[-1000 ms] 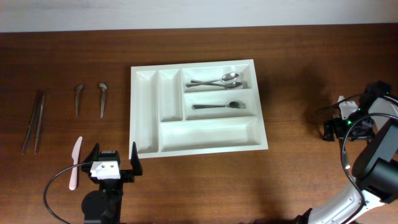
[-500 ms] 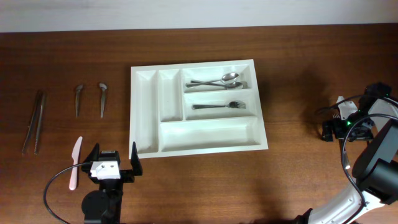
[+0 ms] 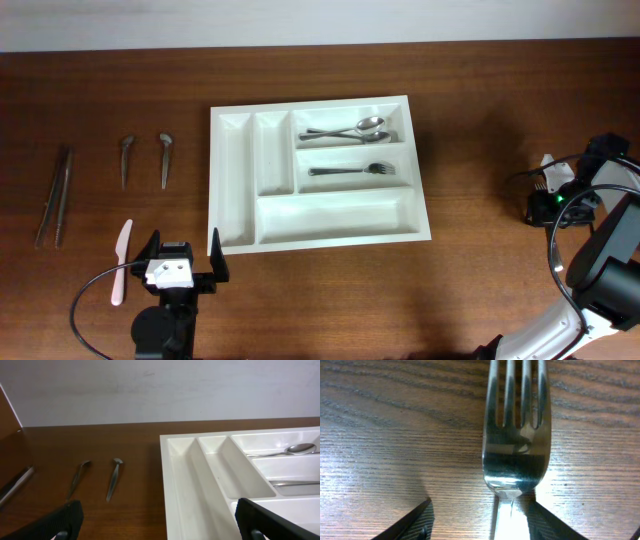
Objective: Pack container
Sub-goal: 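Lower the right gripper and close it on the fork handle, then lift the fork and carry it left over the tray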
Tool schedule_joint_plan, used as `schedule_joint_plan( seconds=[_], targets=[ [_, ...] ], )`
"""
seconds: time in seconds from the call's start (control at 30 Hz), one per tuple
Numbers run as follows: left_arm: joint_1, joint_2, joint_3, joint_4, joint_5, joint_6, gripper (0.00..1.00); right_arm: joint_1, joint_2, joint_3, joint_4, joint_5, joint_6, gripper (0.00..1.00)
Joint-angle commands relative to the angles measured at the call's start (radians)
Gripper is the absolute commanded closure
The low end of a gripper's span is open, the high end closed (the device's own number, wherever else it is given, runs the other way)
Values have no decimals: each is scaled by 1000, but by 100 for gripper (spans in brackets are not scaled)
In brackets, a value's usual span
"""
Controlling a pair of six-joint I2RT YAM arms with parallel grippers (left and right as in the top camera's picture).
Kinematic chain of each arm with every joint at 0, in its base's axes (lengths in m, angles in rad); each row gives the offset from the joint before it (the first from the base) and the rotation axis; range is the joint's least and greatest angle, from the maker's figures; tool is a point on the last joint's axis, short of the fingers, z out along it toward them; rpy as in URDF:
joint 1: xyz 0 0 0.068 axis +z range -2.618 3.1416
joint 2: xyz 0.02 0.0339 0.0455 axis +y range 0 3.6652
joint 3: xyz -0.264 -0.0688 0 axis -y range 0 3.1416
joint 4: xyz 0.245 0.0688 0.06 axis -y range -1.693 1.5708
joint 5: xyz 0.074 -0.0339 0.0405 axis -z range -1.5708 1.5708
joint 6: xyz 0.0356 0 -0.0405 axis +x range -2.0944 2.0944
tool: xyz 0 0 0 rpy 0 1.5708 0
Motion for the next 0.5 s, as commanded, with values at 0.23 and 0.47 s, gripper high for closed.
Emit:
schedule_joint_plan(
  seconds=[0.23, 0.47],
  targets=[
    [4, -6, -3, 0, 3, 15, 1, -2, 18, -31, 14, 25, 5, 71],
    [4, -6, -3, 0, 3, 15, 1, -2, 18, -31, 31, 24, 40, 82]
  ],
)
